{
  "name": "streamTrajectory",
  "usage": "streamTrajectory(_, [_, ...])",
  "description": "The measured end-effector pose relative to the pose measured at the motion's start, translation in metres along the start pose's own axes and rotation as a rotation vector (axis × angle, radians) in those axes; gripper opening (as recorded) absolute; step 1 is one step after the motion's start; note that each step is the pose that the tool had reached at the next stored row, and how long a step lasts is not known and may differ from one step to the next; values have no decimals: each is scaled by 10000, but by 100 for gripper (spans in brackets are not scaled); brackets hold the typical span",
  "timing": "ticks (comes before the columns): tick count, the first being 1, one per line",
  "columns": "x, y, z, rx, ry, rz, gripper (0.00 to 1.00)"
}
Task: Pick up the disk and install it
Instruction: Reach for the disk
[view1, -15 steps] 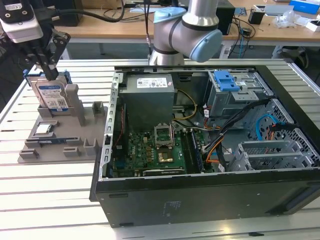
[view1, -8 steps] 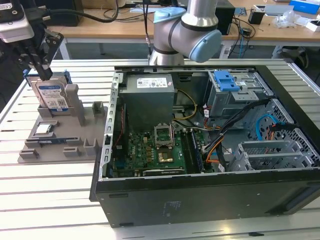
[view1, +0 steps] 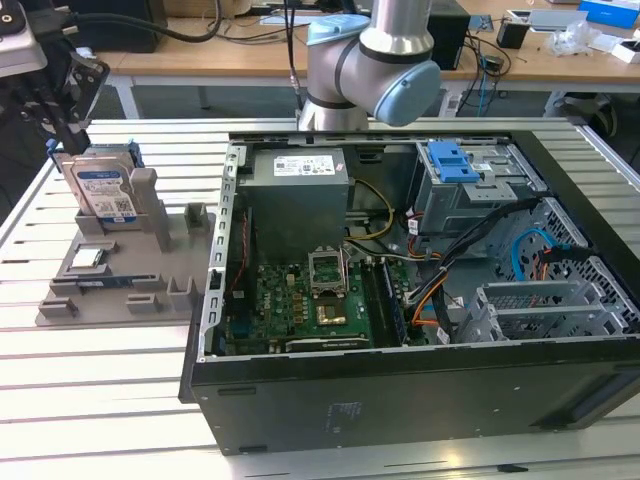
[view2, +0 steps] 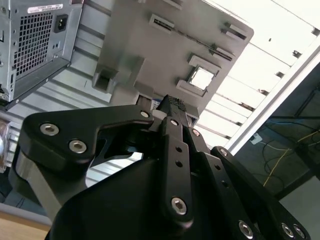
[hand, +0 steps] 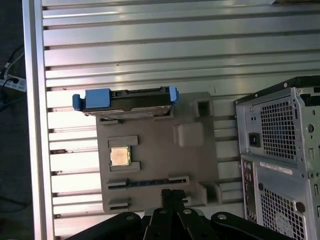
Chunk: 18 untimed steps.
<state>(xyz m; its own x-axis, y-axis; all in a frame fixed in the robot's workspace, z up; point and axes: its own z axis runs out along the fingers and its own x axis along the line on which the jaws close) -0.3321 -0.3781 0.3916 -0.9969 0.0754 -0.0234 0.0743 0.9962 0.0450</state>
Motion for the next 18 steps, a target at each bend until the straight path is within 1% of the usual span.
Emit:
streamTrajectory(8, [116, 107, 7, 0, 0, -1, 10])
streamTrajectory(18, [261, 180, 14, 0, 1, -1, 10])
